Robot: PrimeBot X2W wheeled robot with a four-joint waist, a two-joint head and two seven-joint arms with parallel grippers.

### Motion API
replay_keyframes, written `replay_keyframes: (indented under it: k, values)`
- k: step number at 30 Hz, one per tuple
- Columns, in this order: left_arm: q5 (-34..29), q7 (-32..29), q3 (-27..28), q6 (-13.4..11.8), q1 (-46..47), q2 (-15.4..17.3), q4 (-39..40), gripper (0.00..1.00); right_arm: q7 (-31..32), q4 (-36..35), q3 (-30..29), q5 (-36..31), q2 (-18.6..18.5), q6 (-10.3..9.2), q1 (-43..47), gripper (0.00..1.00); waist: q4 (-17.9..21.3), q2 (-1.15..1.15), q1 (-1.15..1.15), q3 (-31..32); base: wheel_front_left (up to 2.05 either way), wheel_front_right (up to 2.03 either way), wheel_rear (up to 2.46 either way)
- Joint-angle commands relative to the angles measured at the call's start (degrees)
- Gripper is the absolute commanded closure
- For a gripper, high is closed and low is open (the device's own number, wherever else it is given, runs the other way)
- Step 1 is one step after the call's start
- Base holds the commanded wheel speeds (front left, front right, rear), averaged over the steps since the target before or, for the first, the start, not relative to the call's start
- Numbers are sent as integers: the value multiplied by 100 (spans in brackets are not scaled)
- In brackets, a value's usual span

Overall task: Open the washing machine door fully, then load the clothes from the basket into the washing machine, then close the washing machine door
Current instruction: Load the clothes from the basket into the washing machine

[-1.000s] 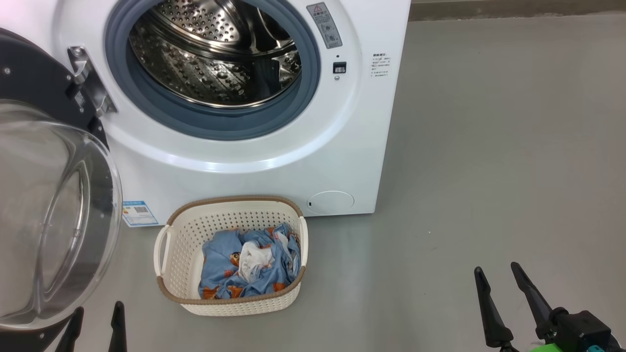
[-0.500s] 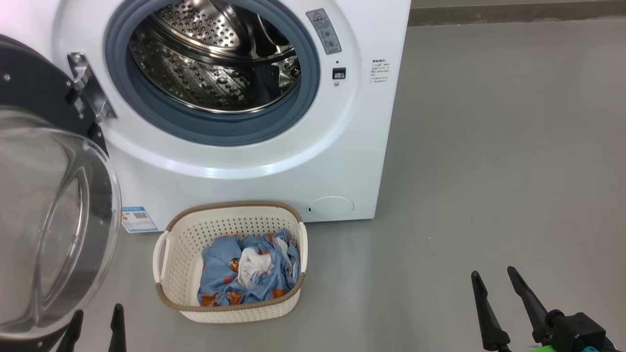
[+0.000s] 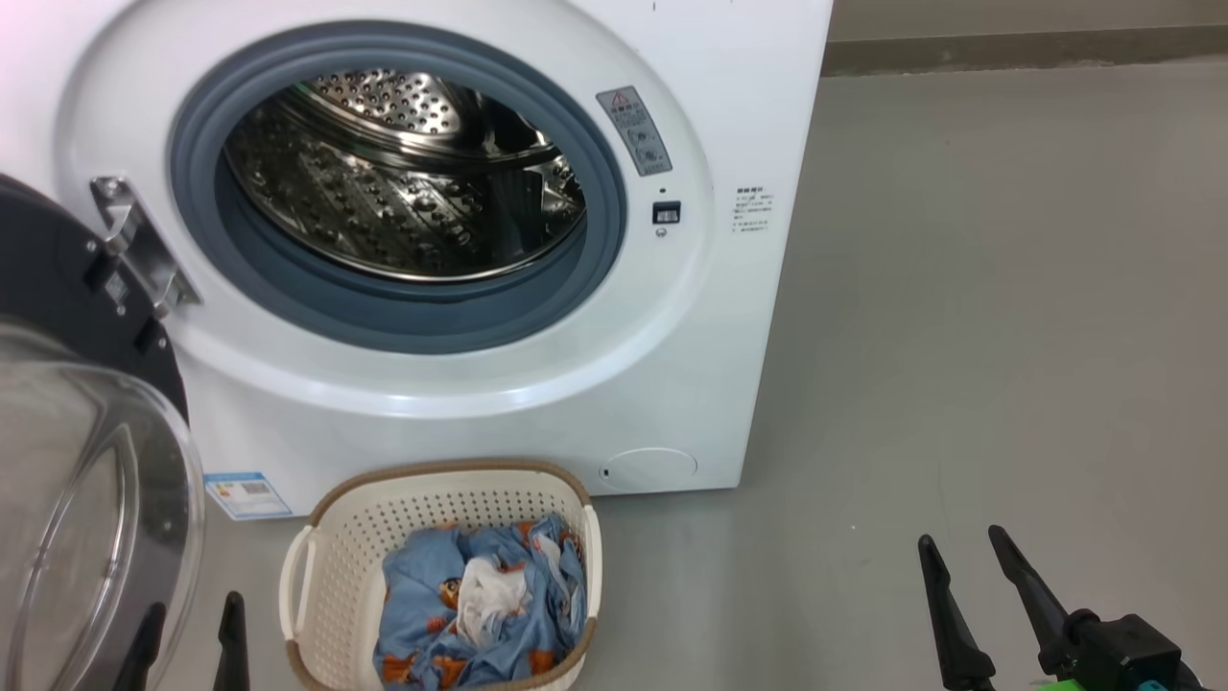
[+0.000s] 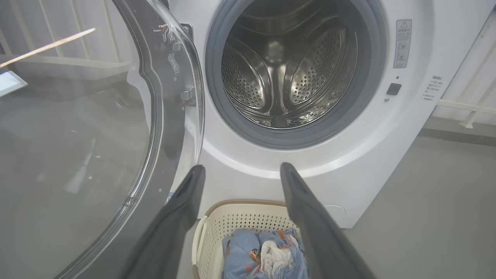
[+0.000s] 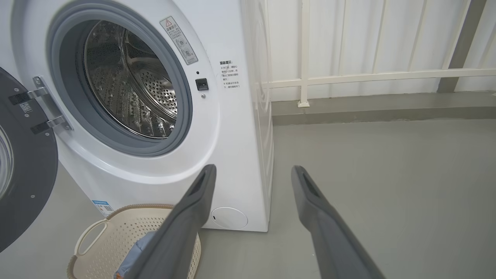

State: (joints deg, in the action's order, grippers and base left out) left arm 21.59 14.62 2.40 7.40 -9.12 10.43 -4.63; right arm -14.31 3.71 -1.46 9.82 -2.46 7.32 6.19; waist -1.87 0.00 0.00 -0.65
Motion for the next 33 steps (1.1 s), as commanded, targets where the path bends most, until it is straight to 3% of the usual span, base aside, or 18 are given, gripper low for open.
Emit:
replay_keyframes:
  k: [1,33]
  values:
    - [36,38,187,9,267,146,148,0,-69,-117,159,31,-42,17,-102,0,-1,0,0,-2,84,-84,0]
    - [141,38,-53,9,353,196,96,0,-69,-73,166,82,-42,17,-178,0,-20,0,0,-203,7,-7,0]
